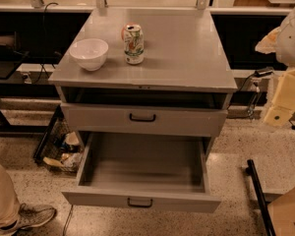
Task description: Close middle drawer
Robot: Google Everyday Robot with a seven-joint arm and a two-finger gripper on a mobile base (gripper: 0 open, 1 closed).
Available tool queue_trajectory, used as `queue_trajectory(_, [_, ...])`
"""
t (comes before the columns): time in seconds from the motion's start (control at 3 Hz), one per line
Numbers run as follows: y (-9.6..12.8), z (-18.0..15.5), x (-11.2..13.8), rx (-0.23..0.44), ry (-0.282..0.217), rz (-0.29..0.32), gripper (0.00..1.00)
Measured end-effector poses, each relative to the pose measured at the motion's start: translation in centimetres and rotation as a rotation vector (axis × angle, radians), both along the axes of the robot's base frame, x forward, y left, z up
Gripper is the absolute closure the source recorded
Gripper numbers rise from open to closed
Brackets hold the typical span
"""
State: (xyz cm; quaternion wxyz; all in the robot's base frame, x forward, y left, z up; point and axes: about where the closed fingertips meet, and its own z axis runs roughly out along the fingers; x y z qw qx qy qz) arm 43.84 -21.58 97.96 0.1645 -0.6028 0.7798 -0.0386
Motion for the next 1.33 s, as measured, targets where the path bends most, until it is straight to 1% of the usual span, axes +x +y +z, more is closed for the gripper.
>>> queue_trajectory(0.33, [0.0,0.0,0.0,0.000,-0.002,-0.001,0.00])
queue_trajectory(0.67, [0.2,-2.7,0.2,0.024,0.025,-0.011,0.00])
queue_trajectory(1.0, [1.2,-7.1,0.5,0.074,0.061,-0.020,0.00])
queue_trajectory(1.33, [1.2,-7.1,0.5,0.075,0.061,-0.020,0.00])
